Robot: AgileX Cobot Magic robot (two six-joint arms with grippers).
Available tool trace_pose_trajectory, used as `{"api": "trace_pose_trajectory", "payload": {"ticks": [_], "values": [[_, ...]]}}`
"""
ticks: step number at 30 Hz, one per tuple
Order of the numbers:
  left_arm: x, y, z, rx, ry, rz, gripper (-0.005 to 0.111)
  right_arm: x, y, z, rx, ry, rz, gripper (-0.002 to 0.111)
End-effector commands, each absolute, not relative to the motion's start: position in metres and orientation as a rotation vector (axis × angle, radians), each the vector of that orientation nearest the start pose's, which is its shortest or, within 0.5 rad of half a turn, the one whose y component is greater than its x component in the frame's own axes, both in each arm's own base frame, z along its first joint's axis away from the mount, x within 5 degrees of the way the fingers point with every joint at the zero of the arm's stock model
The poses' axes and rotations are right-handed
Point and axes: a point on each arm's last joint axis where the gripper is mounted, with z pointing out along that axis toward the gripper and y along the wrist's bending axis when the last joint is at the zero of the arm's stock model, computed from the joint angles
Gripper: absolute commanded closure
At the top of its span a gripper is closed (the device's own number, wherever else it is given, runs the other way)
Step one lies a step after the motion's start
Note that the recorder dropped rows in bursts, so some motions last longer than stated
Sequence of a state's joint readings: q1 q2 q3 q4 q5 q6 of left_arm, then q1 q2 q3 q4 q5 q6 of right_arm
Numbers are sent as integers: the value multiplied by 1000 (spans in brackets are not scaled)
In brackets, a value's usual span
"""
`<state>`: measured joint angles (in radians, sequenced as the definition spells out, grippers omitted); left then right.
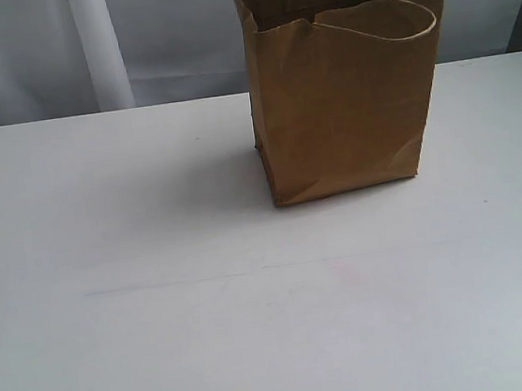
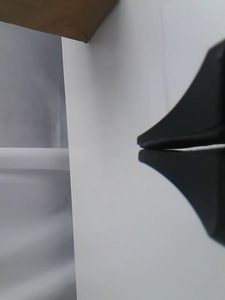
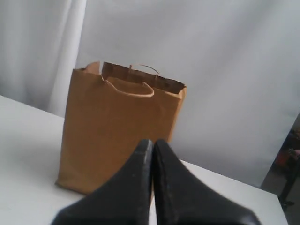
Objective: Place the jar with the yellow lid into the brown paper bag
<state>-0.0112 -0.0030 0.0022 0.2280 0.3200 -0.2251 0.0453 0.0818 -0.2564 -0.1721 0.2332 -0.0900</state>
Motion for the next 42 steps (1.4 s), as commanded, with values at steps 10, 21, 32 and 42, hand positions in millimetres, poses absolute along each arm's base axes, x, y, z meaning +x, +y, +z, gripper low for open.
{"api": "trace_pose_trajectory", "payload": {"ticks": [10,21,32,42], "values": [[54,5,186,-48,1786,38,106,59,1,205,-253,1568,-218,108],[54,5,186,-48,1786,38,106,59,1,205,-222,1574,-182,108],[54,5,186,-48,1786,38,106,59,1,205,-220,1574,-180,108],[54,5,186,-48,1786,38,106,59,1,205,-220,1574,-180,108]]}}
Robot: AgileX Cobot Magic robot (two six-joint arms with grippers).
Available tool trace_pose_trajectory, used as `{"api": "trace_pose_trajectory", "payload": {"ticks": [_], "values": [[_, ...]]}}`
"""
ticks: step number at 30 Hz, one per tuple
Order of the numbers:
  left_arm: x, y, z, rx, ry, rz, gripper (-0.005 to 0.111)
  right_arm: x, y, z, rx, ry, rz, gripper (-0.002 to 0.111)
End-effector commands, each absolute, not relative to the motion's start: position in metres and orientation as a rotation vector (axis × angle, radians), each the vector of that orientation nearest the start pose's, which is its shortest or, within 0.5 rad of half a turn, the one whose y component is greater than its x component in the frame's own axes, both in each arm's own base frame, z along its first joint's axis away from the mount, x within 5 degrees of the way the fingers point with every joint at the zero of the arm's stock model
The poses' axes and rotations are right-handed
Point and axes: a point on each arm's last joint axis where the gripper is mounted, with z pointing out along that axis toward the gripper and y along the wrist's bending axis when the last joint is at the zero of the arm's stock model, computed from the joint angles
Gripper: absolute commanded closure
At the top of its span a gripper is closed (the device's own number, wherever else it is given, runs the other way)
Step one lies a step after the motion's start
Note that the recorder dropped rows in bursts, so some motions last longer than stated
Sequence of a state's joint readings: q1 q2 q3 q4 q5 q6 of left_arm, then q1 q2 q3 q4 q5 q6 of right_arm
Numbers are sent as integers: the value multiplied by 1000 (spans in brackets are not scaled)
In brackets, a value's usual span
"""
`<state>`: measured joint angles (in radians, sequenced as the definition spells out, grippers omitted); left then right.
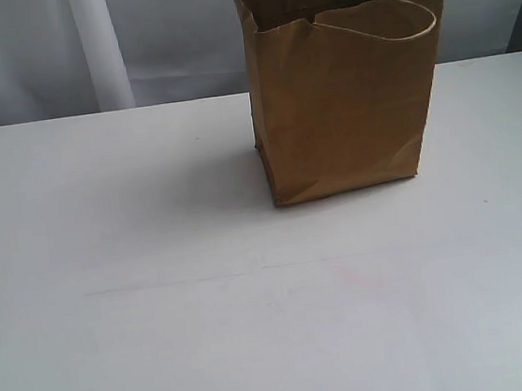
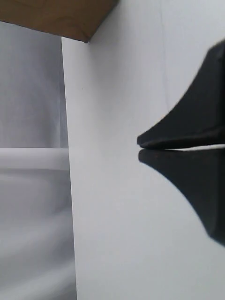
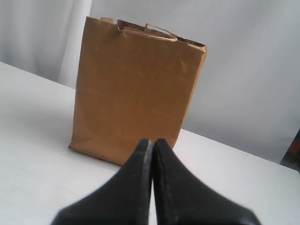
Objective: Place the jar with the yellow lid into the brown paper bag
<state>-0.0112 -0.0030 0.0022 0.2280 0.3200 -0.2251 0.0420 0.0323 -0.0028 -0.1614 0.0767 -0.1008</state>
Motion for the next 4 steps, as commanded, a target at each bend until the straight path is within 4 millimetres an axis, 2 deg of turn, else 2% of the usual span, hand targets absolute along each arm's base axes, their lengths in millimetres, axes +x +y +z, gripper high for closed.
{"api": "trace_pose_trajectory", "payload": {"ticks": [1,4], "values": [[54,5,186,-48,1786,38,106,59,1,205,-220,1574,-180,108],[54,5,186,-48,1786,38,106,59,1,205,-220,1574,-180,108]]}}
